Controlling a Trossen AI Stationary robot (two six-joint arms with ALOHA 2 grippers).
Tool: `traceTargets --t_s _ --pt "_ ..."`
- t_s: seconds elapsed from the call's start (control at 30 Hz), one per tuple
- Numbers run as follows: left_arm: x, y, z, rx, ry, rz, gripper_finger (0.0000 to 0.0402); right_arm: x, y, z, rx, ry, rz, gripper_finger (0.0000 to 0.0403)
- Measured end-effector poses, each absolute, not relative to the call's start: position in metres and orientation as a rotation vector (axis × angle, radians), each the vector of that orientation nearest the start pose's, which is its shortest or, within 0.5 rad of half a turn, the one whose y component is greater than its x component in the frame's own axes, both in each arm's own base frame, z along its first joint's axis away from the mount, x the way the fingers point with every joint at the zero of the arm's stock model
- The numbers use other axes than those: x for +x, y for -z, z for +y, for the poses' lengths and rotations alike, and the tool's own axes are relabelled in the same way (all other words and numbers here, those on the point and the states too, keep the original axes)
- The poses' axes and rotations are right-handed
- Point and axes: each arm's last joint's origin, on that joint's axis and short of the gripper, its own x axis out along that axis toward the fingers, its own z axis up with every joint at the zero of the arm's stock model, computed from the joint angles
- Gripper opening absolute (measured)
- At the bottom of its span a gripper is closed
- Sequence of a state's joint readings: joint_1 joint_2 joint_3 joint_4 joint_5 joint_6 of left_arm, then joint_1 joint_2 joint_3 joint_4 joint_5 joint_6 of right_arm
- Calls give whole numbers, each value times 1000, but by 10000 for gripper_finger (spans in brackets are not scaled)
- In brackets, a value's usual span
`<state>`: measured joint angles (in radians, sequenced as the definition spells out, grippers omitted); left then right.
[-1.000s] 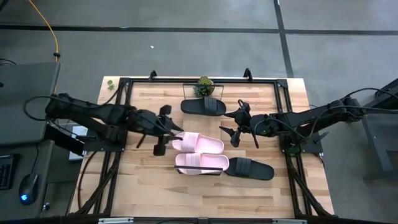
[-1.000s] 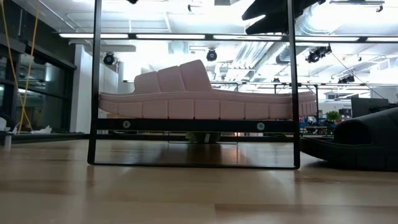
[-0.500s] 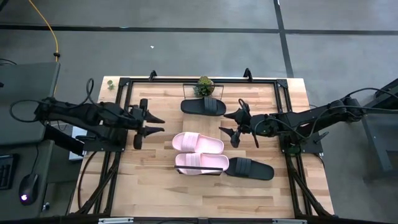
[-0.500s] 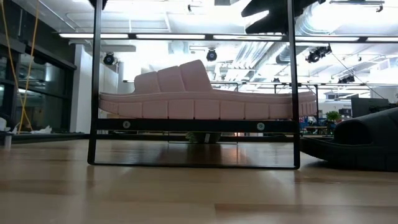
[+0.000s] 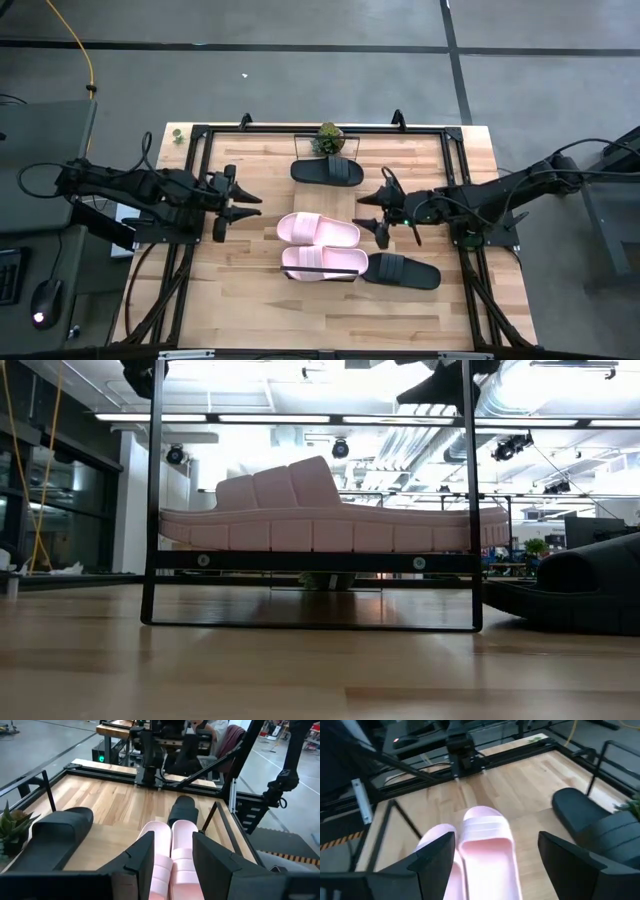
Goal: Pick and place slides into the shelf
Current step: Put the black slide on the shelf
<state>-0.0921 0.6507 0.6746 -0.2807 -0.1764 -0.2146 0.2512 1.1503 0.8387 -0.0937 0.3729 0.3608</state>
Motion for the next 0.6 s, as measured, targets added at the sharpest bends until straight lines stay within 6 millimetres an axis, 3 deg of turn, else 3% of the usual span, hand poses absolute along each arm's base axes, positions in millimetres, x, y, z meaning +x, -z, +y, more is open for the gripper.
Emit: traceTargets --t_s 0.6 --pt "146 -304 -8 -208 -115 249 117 233 -286 88 210 118 378 275"
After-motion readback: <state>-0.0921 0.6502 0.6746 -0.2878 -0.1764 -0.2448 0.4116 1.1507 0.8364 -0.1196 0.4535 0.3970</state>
